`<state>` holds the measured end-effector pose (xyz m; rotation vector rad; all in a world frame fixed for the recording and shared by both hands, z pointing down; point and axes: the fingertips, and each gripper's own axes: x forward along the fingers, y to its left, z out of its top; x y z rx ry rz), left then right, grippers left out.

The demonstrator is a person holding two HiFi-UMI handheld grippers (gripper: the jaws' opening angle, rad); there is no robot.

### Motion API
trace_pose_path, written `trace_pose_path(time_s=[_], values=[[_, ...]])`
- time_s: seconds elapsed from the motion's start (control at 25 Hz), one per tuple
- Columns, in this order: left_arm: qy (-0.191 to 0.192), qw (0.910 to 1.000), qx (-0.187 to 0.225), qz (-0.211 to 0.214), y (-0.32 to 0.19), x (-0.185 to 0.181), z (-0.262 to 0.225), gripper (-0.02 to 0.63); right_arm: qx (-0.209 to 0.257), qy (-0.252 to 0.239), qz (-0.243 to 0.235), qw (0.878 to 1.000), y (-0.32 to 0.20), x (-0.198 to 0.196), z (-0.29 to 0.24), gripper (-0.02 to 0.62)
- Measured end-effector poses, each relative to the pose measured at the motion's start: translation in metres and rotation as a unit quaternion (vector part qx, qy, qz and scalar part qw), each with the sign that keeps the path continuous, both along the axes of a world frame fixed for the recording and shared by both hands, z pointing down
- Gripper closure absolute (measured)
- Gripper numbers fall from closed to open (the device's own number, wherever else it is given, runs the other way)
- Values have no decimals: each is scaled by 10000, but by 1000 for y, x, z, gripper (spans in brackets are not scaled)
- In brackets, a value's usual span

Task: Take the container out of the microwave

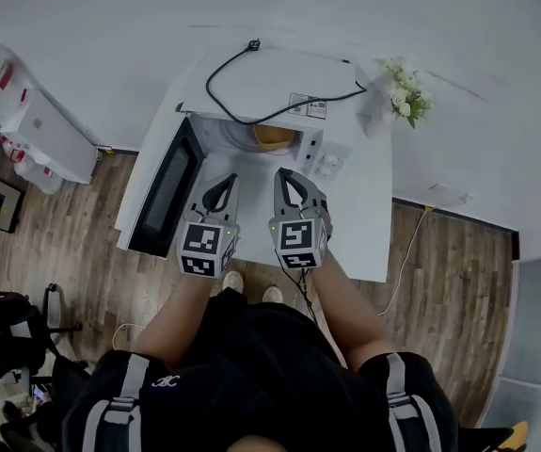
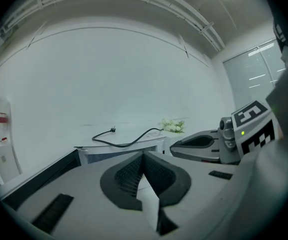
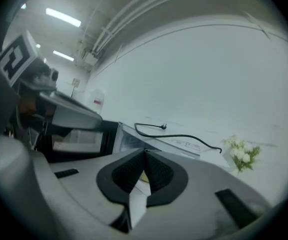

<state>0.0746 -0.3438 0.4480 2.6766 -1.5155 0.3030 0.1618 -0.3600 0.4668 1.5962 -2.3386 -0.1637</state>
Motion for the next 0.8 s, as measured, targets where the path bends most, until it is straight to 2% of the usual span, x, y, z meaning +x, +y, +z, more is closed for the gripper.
trace_pose_path(time_s=[0.08, 0.16, 0.28, 0.36, 0.44, 0.48, 0.8], values=[[-16, 10000, -13, 28, -8, -5, 4, 594, 53, 934, -144, 9955, -11, -10, 13, 591], [-26, 10000, -1, 65, -14, -11, 5, 594, 85, 1800, -290, 9832, -21, -19, 28, 589], [12, 10000, 26, 62, -21, -21, 4, 594, -18, 2623, -437, 9640, -38, -25, 53, 589], [76, 10000, -13, 56, -25, -30, 6, 594, -149, 3020, -454, 9521, -52, -25, 70, 580], [129, 9999, -51, 44, -28, -38, 9, 594, -267, 3377, -455, 9398, -67, -26, 86, 515], [143, 9999, -63, 36, -29, -42, 11, 594, -299, 3527, -432, 9343, -75, -27, 92, 506], [185, 9998, -35, -34, -39, -70, 12, 594, -799, 4357, -356, 8958, -119, -33, 132, 517]])
